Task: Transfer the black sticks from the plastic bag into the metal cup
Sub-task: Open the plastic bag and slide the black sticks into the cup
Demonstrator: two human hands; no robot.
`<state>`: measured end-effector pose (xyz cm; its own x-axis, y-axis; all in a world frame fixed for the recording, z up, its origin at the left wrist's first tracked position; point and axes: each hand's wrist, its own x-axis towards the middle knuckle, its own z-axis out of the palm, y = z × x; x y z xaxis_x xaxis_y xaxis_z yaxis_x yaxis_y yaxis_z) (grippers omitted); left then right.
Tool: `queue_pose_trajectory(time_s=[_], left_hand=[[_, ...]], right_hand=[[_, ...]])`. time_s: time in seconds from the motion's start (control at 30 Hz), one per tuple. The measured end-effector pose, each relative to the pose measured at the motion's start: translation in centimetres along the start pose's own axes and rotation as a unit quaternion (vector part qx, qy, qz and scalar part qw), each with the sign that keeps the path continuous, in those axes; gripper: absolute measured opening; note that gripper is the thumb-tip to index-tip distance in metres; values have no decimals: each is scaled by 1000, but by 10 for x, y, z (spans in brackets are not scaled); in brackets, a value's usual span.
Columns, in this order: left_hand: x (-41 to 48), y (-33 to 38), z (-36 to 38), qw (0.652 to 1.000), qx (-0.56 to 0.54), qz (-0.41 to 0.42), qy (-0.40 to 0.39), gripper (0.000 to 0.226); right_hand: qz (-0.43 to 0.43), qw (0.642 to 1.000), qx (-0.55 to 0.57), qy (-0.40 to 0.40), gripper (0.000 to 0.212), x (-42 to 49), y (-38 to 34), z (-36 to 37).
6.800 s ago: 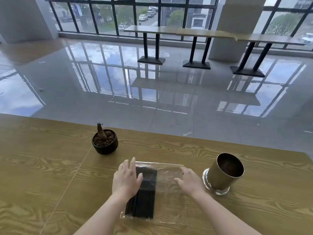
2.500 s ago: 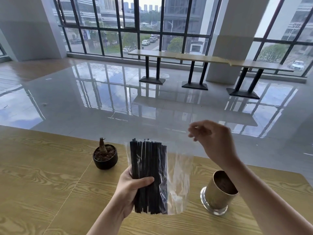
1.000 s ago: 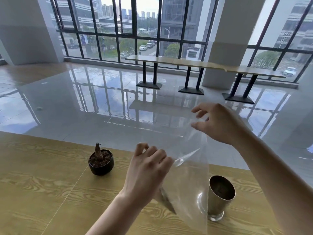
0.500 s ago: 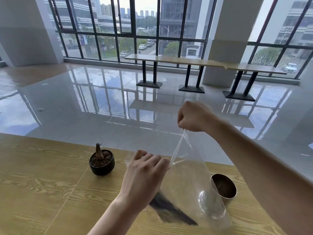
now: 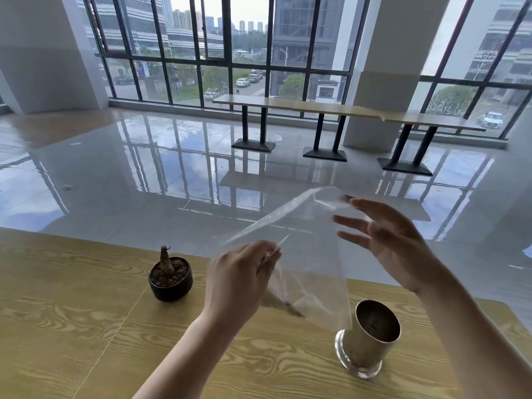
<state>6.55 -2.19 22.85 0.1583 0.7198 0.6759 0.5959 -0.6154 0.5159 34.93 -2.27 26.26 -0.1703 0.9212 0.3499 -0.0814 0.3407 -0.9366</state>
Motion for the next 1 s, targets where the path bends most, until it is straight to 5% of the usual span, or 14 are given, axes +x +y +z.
queue_pose_trajectory(time_s=[0.13, 0.3, 0.6, 0.77, 1.0], left_hand=[[6, 4, 5, 1000, -11, -4, 12, 12], [9, 8, 2, 998, -42, -35, 22, 15], [20, 1, -11, 995, -66, -66, 39, 3], [27, -21, -12, 994, -33, -92, 52, 5], [26, -58, -8, 963, -126, -221, 88, 9]], right_hand=[[32, 990, -121, 61, 42, -34, 16, -9], [158, 964, -216, 5, 85, -96, 59, -5], [129, 944, 6, 303, 14, -131, 108, -7], [56, 931, 152, 327, 12, -110, 88, -2], [-30, 934, 74, 348, 8, -59, 50, 24]])
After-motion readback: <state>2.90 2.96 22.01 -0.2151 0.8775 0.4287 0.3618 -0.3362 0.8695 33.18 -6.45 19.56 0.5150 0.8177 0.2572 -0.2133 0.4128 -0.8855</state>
